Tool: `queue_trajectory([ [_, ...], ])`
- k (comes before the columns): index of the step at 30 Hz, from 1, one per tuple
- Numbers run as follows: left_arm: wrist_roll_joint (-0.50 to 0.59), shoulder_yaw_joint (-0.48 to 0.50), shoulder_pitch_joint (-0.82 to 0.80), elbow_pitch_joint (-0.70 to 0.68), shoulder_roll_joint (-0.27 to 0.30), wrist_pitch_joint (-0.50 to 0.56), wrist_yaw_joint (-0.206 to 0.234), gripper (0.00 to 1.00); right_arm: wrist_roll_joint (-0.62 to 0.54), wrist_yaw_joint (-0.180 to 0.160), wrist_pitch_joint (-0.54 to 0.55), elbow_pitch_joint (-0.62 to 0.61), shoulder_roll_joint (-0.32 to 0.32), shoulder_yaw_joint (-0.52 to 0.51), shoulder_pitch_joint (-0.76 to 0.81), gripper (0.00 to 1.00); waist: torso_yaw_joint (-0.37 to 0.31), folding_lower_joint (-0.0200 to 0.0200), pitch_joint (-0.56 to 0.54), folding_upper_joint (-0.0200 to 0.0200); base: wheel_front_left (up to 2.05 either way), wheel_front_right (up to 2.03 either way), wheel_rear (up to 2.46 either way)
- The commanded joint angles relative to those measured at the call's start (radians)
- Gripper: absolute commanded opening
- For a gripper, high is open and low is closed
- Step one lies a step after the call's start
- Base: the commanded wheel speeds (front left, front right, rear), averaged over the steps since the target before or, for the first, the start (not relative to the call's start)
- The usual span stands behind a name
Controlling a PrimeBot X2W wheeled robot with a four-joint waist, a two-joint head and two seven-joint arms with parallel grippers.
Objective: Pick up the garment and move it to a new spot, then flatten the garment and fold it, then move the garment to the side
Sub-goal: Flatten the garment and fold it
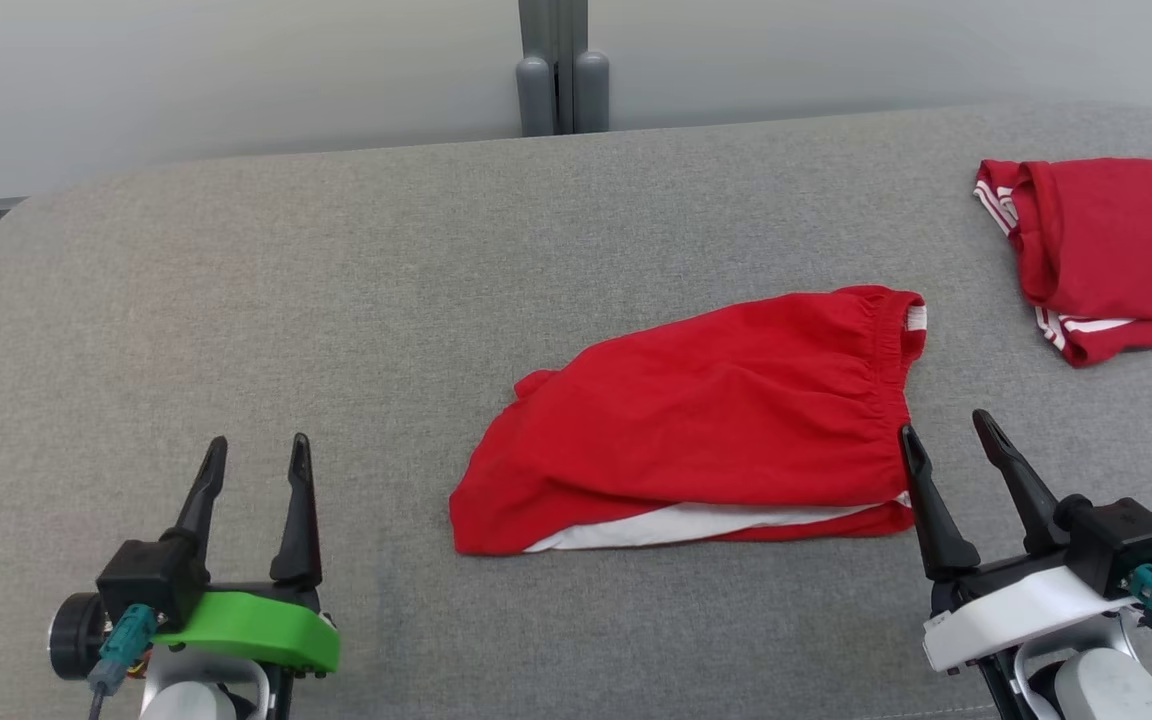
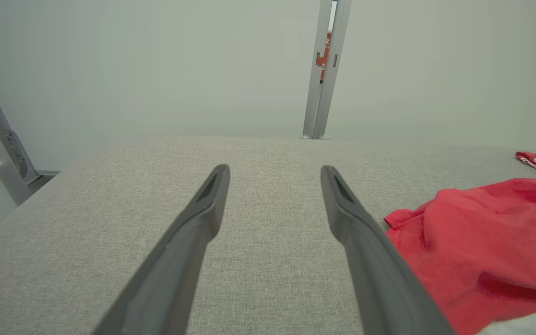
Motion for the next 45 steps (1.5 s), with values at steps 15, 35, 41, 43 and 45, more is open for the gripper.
queue_trajectory([
  [15, -0.058, -0.219, -0.025, 0.205, 0.001, 0.000, -0.004, 1.00, -0.067, -0.002, -0.002, -0.085, 0.054, 0.007, -0.020, 1.00, -0.057, 0.0000, 0.045, 0.0000, 0.00, 0.00, 0.00],
  [35, -0.199, -0.348, -0.167, 0.430, -0.001, 0.000, -0.003, 0.00, -0.088, -0.002, -0.002, -0.073, 0.057, 0.023, -0.039, 1.00, -0.103, 0.0000, 0.067, 0.0000, 0.00, 0.00, 0.00],
  [41, -0.216, -0.356, -0.156, 0.361, 0.012, 0.000, -0.003, 0.00, -0.087, -0.002, -0.002, -0.071, 0.060, 0.024, -0.025, 1.00, -0.083, 0.0000, 0.046, 0.0000, 0.00, 0.00, 0.00],
  [43, -0.203, -0.352, -0.140, 0.312, 0.022, 0.000, -0.003, 0.00, -0.085, -0.002, -0.002, -0.073, 0.059, 0.020, -0.018, 1.00, -0.074, 0.0000, 0.040, 0.0000, 0.00, 0.00, 0.00],
  [45, -0.194, -0.346, -0.118, 0.250, 0.028, 0.000, -0.003, 0.00, -0.083, -0.002, -0.002, -0.077, 0.057, 0.015, -0.010, 1.00, -0.062, 0.0000, 0.034, 0.0000, 0.00, 0.00, 0.00],
])
